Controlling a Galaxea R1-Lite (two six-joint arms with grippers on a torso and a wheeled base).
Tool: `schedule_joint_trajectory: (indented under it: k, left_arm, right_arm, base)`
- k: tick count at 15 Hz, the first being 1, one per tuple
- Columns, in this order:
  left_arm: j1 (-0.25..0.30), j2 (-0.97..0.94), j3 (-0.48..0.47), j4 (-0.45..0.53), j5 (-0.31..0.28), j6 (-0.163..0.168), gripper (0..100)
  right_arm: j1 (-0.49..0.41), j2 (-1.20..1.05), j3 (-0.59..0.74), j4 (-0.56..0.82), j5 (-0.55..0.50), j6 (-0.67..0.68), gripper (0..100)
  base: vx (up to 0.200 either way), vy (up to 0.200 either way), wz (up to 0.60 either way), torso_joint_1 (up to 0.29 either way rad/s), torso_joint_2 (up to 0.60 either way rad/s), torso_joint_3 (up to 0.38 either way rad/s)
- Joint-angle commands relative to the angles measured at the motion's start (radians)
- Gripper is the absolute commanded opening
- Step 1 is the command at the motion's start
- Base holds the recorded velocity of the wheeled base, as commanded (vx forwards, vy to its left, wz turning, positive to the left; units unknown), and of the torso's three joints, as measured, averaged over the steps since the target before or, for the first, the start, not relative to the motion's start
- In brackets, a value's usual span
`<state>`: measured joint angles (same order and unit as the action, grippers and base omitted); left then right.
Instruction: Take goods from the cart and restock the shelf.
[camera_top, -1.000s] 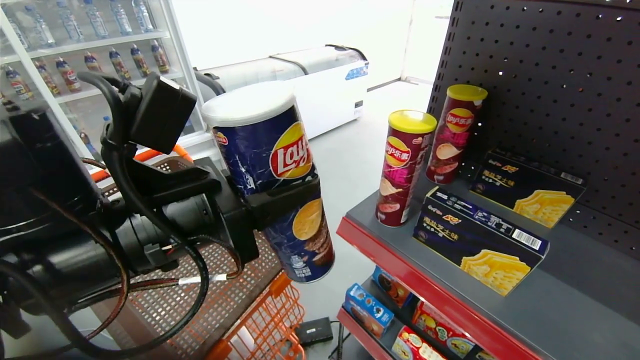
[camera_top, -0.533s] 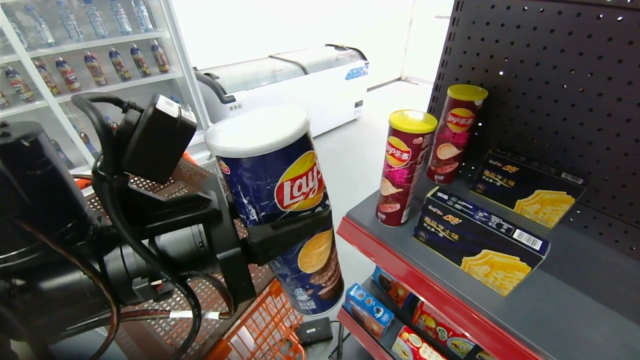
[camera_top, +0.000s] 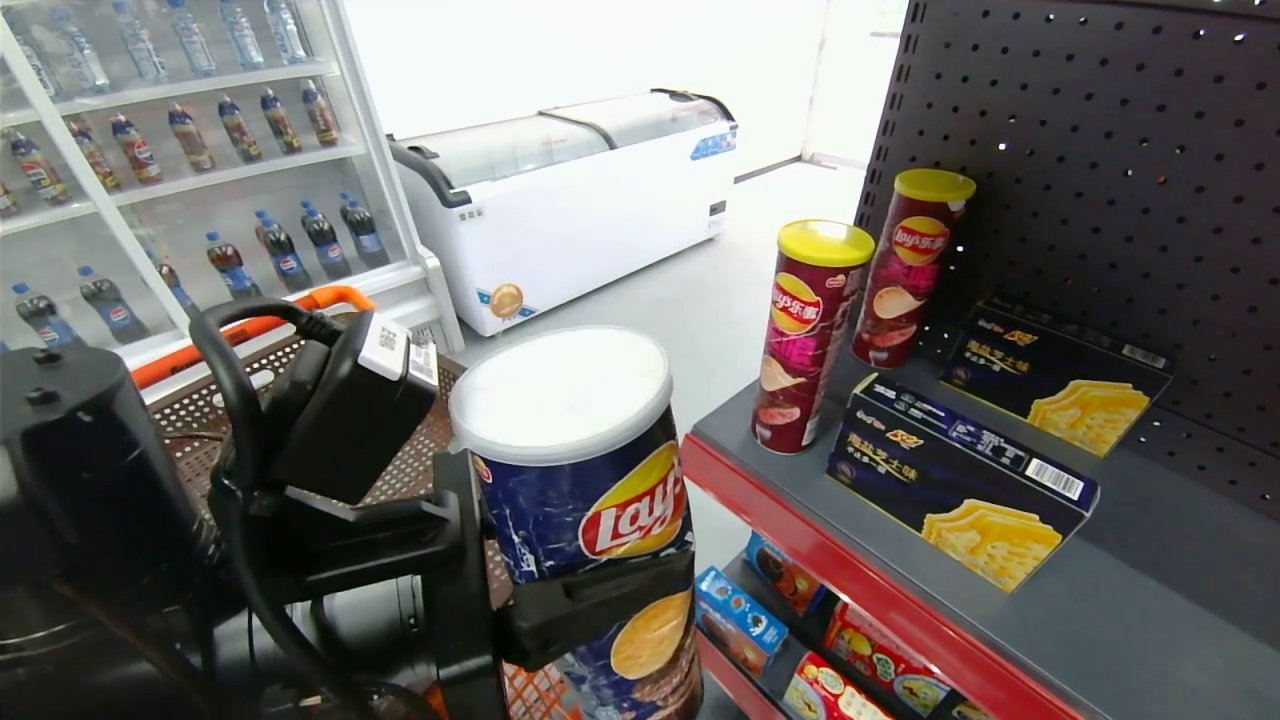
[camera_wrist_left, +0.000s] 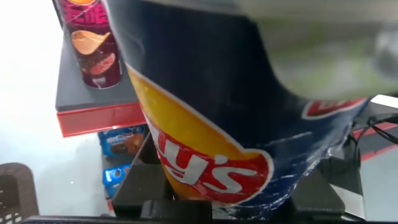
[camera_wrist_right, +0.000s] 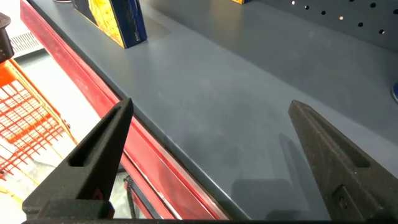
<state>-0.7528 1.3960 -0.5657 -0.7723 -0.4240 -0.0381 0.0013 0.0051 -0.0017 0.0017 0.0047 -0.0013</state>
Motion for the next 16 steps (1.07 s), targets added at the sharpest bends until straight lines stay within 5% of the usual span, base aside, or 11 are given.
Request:
schedule_joint_trajectory:
  k: [1, 16]
  left_arm:
    - [-0.022, 0.012, -0.011, -0.001, 0.001, 0.0, 0]
    - [-0.037, 0.015, 0.006, 0.056, -0.038, 0.035, 0]
  right_arm:
    - [0.0, 0.001, 0.0, 0.001, 0.001, -0.002, 100]
    - [0.0, 0.001, 0.0, 0.001, 0.003, -0.002, 100]
  base:
    - [0.0, 0.0, 0.0, 0.0, 0.0, 0.0]
    - [0.0, 0.0, 0.0, 0.0, 0.0, 0.0]
